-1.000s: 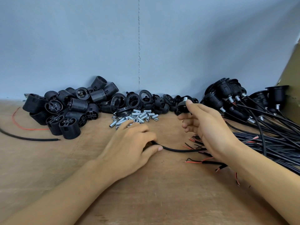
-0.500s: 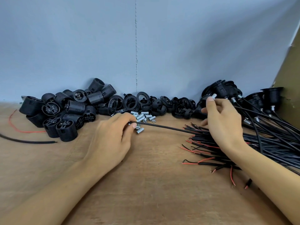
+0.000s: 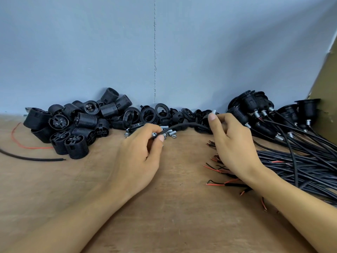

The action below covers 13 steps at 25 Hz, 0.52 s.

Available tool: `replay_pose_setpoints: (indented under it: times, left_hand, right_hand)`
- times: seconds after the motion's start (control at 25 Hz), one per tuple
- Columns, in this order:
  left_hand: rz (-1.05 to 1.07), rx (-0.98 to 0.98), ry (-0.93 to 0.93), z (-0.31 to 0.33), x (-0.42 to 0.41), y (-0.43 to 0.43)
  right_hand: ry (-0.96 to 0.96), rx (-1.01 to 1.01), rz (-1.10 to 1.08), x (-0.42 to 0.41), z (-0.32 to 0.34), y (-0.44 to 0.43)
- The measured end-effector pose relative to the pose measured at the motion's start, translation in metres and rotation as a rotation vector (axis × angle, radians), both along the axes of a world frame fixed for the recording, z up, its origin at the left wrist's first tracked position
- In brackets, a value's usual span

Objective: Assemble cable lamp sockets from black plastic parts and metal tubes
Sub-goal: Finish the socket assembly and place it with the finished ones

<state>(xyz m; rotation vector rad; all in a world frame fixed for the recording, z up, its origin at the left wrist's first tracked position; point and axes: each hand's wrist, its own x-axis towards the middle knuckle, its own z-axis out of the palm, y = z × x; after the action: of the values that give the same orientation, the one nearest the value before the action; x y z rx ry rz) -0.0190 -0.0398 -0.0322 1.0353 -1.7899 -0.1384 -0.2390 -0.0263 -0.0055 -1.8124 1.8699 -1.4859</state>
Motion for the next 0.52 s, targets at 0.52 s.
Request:
replay_pose_setpoints:
  times: [0.52]
  left_hand:
    - [-0.296, 0.268, 0.351, 0.009, -0.016, 0.015]
  right_hand:
    - [-0.242, 0.005, 0.294, 0.029, 0.008, 0.01]
